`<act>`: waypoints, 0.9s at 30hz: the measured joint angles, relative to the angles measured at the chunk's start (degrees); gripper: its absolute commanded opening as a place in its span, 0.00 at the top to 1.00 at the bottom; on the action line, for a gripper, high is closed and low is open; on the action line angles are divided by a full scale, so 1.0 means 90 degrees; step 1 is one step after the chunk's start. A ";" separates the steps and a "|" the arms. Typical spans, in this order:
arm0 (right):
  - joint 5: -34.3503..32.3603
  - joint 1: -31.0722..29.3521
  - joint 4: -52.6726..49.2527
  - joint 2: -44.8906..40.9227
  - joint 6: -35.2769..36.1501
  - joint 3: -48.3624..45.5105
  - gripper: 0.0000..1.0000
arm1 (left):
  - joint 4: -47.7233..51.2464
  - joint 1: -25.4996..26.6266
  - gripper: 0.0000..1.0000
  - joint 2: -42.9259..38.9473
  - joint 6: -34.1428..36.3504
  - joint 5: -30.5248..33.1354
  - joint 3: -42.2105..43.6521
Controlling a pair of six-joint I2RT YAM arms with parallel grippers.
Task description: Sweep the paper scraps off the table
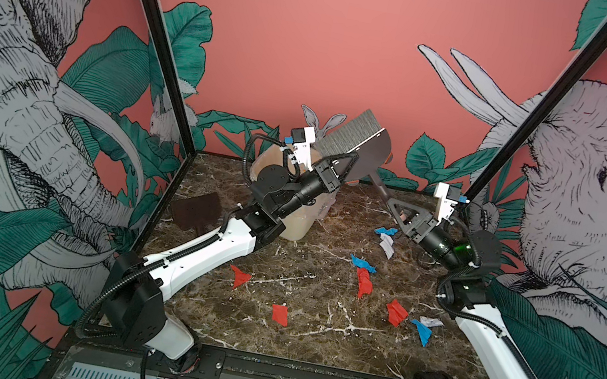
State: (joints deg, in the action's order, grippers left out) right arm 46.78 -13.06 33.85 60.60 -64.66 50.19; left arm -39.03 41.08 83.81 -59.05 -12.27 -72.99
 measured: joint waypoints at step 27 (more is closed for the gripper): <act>0.0527 0.0053 0.2159 0.0731 -0.1634 0.0002 0.33 | -0.0155 -0.0029 1.00 0.0000 -0.0102 0.0087 -0.0002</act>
State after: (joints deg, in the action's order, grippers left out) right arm 51.53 -12.58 53.28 67.18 -79.37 50.22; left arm -40.42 40.82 83.81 -59.96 -11.49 -73.01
